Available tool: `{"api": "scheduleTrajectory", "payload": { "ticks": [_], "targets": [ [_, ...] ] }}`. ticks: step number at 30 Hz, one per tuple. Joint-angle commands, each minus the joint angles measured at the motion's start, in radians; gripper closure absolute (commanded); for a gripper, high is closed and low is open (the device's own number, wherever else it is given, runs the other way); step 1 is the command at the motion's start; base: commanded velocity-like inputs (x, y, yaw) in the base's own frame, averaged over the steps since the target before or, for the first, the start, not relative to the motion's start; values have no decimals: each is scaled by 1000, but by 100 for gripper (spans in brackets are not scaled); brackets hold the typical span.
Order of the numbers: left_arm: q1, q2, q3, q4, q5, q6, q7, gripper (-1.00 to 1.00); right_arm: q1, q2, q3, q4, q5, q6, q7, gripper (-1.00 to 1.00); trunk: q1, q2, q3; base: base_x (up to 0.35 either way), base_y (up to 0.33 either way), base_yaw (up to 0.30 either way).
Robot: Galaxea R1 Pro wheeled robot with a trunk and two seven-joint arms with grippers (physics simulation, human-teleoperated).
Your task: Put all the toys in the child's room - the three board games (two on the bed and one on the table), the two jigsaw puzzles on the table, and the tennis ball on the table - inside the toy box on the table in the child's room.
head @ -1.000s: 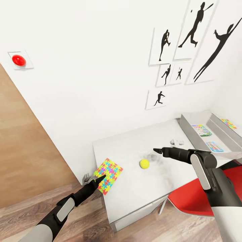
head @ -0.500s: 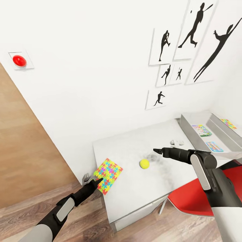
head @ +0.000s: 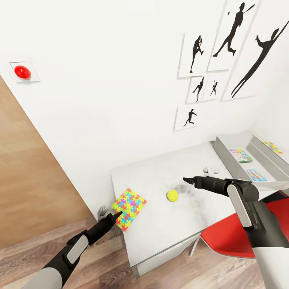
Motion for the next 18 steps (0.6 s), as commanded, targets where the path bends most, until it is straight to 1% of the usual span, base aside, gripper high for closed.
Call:
{"api": "scheduleTrajectory", "payload": {
  "ticks": [1,10,18],
  "targets": [
    [-1,3,-2,-5,9,8,-1,100,-1,0,0,0,7,3,8,-100,1,-2,-2,0,0,0],
    [0,12,8,-65,9,8,-3,100,-1,0,0,0,7,3,8,-100,1,-2,-2,0,0,0],
    [-1,20,10,-124,9,9,-4,100,-2,0,-1,0,7,3,8,-100,1,-2,-2,0,0,0]
  ]
}}
